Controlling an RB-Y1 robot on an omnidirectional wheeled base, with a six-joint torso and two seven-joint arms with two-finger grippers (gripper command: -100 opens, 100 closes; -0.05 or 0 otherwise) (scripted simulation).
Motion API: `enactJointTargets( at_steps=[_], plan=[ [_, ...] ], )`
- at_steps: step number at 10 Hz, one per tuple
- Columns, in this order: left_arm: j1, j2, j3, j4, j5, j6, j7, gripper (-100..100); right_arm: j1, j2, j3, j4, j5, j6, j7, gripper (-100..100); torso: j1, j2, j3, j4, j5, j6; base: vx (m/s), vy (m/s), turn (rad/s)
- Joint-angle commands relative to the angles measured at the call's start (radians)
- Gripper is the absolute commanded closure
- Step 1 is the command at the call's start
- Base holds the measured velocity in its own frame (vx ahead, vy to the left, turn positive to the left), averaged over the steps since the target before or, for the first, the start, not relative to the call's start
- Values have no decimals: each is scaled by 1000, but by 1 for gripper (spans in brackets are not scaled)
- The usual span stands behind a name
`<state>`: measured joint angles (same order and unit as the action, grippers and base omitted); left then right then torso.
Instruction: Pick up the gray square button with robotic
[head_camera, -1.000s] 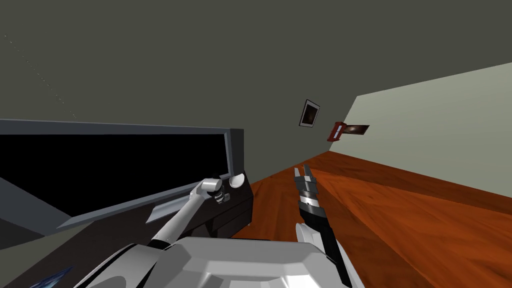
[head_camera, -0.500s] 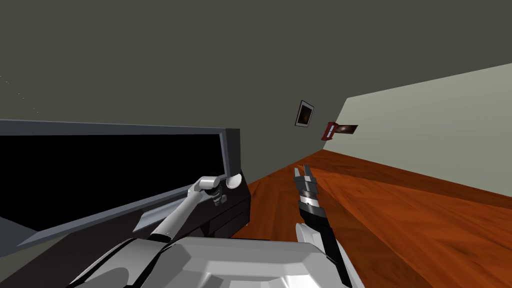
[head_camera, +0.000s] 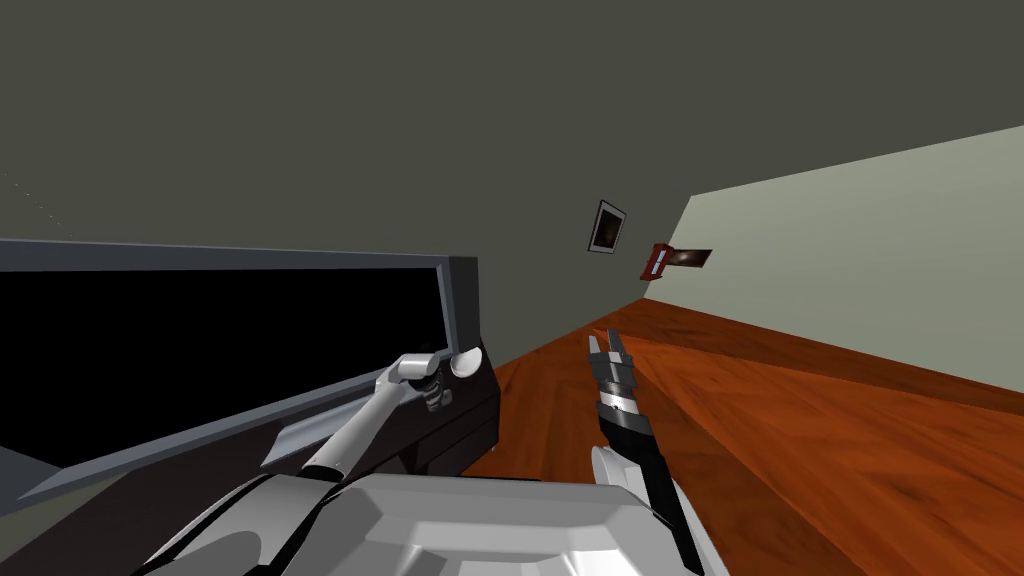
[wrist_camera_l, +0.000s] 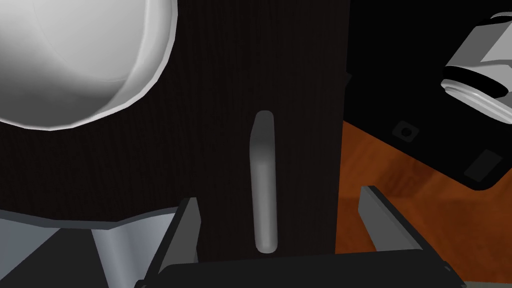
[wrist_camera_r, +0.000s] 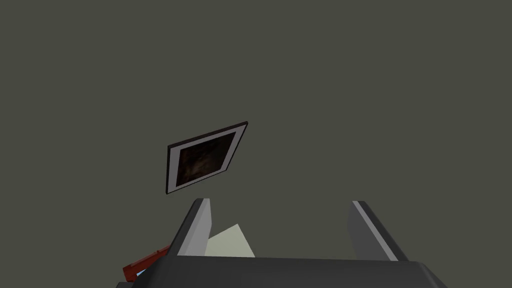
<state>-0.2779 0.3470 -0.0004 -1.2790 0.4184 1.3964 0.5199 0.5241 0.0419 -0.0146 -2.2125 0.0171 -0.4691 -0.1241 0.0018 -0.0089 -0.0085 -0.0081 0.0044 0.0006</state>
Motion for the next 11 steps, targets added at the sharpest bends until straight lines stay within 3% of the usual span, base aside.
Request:
enactJointTargets(
  at_steps=[1,2,3,7,9,11],
  plan=[
    [2,-5,2,16,-7,-31,-10,-100,0,0,0,0,0,0,0,0,0,0,0,0,0,0,-17,-16,4],
    [2,-3,1,8,-4,-18,-6,-100,0,0,0,0,0,0,0,0,0,0,0,0,0,0,-7,-7,2],
    [3,-3,2,9,-5,-22,-7,100,0,0,0,0,0,0,0,0,0,0,0,0,0,0,0,0,0],
    [3,-3,1,9,-5,-21,-7,100,0,0,0,0,0,0,0,0,1,-1,-1,0,0,0,0,0,0],
    [4,-4,8,31,11,-24,-22,-100,0,0,0,0,0,0,0,0,1,-1,-1,0,0,0,-12,48,-18],
    [4,-5,13,49,25,-25,-34,-100,0,0,0,0,0,0,0,0,9,1,0,0,2,0,-45,107,-97]
  ],
)
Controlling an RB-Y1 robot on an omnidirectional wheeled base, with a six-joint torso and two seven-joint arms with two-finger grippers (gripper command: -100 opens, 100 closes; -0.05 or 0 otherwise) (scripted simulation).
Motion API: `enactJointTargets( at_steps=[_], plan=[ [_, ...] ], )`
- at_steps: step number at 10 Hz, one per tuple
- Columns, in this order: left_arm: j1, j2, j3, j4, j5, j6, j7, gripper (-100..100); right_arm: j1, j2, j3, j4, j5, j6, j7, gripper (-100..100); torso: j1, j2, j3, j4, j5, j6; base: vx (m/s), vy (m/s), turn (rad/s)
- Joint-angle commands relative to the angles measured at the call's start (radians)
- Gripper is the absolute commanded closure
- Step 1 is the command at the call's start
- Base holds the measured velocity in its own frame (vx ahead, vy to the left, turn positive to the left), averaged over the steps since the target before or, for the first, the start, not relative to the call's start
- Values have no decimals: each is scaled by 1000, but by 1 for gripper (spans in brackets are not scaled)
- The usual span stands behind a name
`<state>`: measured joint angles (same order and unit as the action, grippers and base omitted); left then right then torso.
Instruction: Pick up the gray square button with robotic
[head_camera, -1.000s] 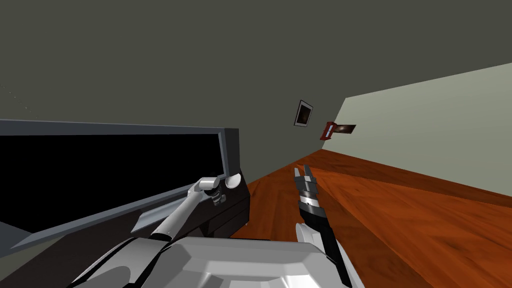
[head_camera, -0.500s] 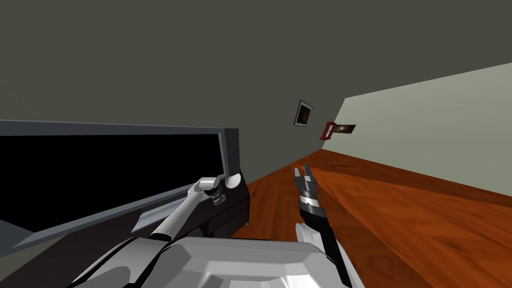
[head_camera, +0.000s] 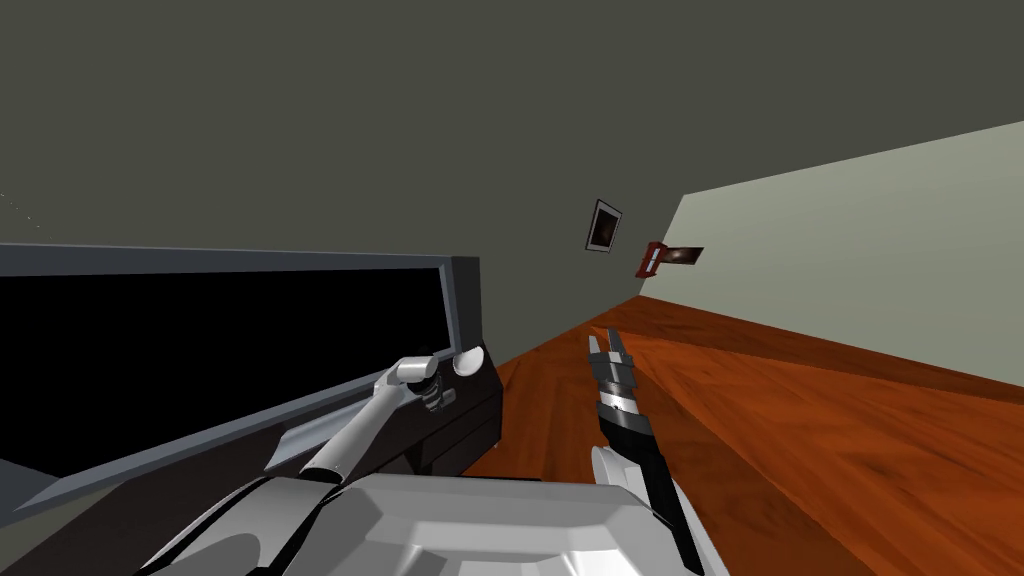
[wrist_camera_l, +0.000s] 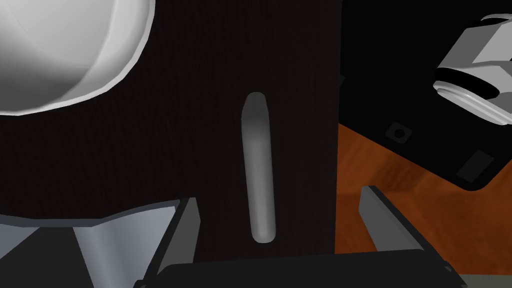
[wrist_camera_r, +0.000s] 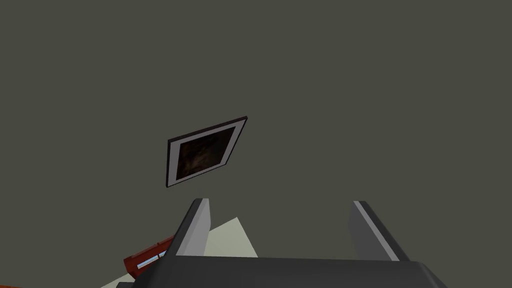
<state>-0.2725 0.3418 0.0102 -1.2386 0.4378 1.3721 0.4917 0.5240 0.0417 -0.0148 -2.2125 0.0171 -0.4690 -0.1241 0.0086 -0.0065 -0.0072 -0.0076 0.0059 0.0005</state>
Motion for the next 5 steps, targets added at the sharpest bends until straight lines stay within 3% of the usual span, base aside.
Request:
enactJointTargets(
  at_steps=[1,2,3,5],
  plan=[
    [0,0,0,0,0,0,0,-100,0,0,0,0,0,0,0,0,0,0,0,0,0,0,-26,39,-18],
    [0,0,0,1,1,0,-1,0,0,0,0,0,0,0,0,0,-3,-1,-1,0,-1,0,-5,8,1],
    [50,50,10,25,51,-47,49,-100,0,0,0,0,0,0,0,0,-5,-3,-1,0,-1,0,-86,53,-363],
    [54,56,10,25,65,-47,50,-100,0,0,0,0,0,0,0,0,-1,4,2,1,0,1,-91,65,-371]
  ],
)
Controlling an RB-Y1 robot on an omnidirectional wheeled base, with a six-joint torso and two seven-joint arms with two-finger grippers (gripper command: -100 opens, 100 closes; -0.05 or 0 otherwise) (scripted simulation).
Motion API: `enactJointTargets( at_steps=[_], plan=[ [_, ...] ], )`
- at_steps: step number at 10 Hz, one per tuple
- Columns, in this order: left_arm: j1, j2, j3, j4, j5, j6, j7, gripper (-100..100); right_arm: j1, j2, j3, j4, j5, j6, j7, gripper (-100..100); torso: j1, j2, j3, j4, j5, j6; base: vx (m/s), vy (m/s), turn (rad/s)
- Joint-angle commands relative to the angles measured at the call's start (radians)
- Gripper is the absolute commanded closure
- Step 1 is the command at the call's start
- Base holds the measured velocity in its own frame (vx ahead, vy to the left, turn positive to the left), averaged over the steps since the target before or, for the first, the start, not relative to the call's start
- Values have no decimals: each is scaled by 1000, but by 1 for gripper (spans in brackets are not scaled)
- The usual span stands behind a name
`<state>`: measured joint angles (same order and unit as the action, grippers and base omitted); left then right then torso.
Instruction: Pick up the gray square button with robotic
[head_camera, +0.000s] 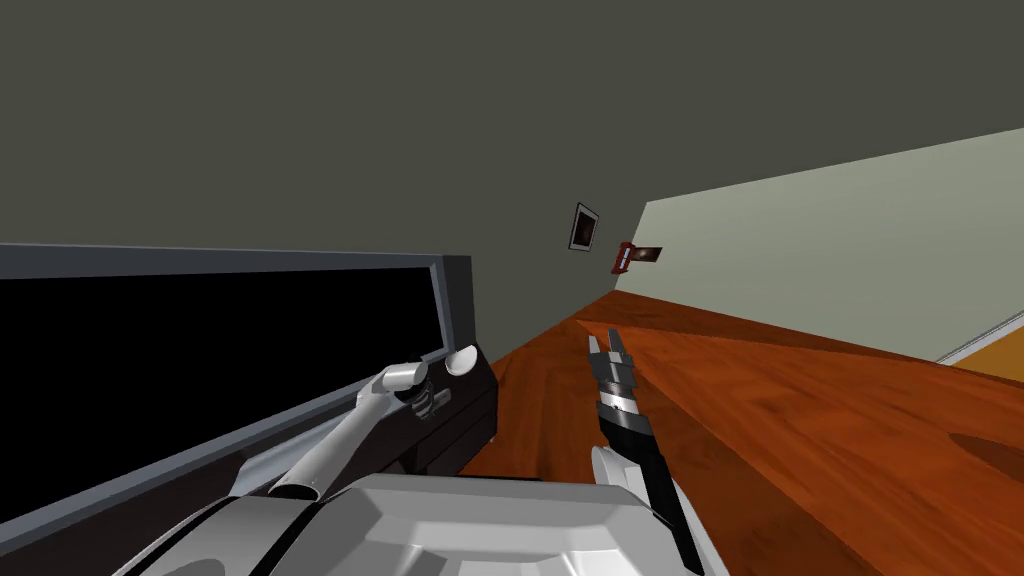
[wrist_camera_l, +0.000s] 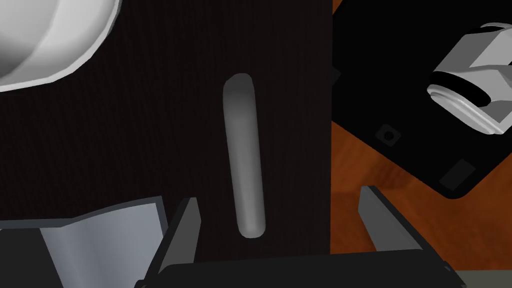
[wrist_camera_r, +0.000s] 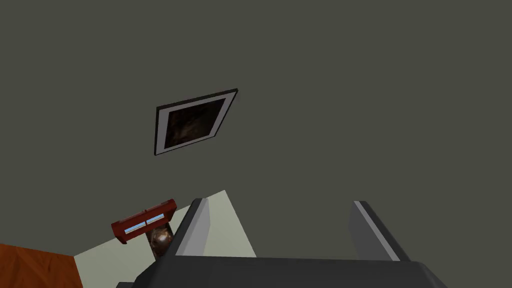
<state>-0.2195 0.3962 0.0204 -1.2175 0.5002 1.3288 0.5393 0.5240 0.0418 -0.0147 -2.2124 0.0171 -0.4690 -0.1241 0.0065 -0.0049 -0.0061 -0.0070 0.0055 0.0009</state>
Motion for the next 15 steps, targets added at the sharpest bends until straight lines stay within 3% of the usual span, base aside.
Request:
enactJointTargets(
  at_steps=[1,2,3,4,5,6,8,9,11,12,14,15],
  plan=[
    [50,50,9,27,50,-50,50,-100,0,0,0,0,0,0,0,0,0,0,0,0,0,0,-90,47,-435],
    [54,57,9,27,68,-50,53,-100,0,0,0,0,0,0,0,0,0,1,0,0,0,0,-103,52,-488],
    [90,94,18,51,100,-96,95,-100,0,0,0,0,0,0,0,0,1,1,1,0,0,0,-142,80,-469],
    [108,113,18,51,130,-97,103,-100,0,0,0,0,0,0,0,0,3,4,2,1,0,0,-117,74,-444],
    [108,113,18,51,133,-97,103,-100,0,0,0,0,0,0,0,0,3,3,2,1,1,0,-66,23,-442],
    [156,160,28,75,175,-143,152,-100,0,0,0,0,0,0,0,0,0,0,0,0,0,0,-117,30,-395],
    [161,169,28,75,197,-144,154,-100,0,0,0,0,0,0,0,0,0,2,1,0,0,-1,-96,7,-315],
    [205,217,37,99,244,-190,200,-100,0,0,0,0,0,0,0,0,-1,-1,0,0,0,0,-122,14,-417],
    [214,225,37,99,262,-190,205,-100,0,0,0,0,0,0,0,0,1,2,1,1,0,0,-96,14,-386],
    [267,272,47,123,307,-235,255,-100,0,0,0,0,0,0,0,0,1,-1,-1,0,0,-1,-111,26,-429],
    [268,281,47,123,327,-237,255,-100,0,0,0,0,0,0,0,0,2,2,1,1,0,0,-97,6,-372],
    [313,329,56,146,376,-284,295,-100,0,0,0,0,0,0,0,0,1,-2,-1,0,0,-1,-110,-16,-421]
  ],
)
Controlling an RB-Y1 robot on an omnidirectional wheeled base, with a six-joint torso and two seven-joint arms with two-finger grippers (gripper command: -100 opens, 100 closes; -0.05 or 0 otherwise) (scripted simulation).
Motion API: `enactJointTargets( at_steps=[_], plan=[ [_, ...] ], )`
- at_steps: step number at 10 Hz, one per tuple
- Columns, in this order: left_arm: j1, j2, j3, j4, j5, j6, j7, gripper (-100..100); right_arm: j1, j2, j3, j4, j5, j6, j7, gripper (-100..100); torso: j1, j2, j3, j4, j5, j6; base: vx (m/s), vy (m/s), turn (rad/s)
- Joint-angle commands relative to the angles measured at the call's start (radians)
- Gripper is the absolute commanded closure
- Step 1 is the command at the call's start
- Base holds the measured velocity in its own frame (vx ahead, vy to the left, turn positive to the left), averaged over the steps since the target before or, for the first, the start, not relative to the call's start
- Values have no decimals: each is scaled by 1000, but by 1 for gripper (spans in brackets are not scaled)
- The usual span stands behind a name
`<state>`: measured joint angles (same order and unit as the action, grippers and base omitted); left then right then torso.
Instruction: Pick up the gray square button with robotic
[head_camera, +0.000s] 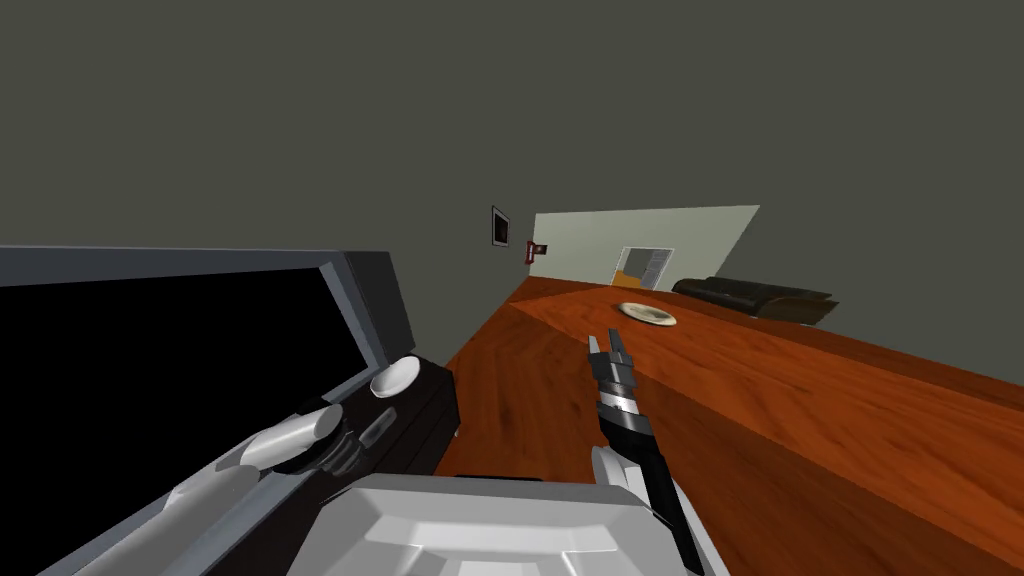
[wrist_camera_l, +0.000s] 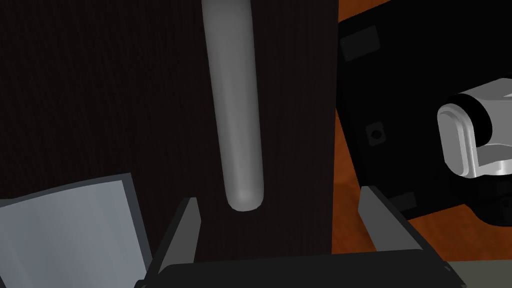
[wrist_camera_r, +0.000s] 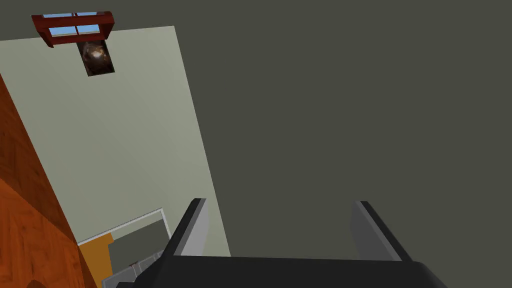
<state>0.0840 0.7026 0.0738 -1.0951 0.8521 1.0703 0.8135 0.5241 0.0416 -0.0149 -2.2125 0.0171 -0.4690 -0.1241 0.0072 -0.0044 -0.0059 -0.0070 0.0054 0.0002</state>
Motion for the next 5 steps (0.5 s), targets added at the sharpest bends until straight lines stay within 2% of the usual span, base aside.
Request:
enactJointTargets(
  at_steps=[1,2,3,4,5],
  plan=[
    [17,31,3,24,40,-25,32,-100,0,0,0,0,0,0,0,0,0,0,0,0,0,0,-128,-17,-446],
    [67,70,12,48,76,-67,72,-100,0,0,0,0,0,0,0,0,0,1,1,0,0,0,-162,-25,-410],
    [71,87,12,48,105,-72,80,-100,0,0,0,0,0,0,0,0,0,3,2,1,0,-1,-143,-23,-388],
    [71,87,12,48,105,-72,82,-100,0,0,0,0,0,0,0,0,0,2,2,1,0,0,-59,-11,-438],
    [117,133,22,72,152,-119,119,-100,0,0,0,0,0,0,0,0,1,-2,-1,0,0,0,-101,-24,-407]
  ],
)
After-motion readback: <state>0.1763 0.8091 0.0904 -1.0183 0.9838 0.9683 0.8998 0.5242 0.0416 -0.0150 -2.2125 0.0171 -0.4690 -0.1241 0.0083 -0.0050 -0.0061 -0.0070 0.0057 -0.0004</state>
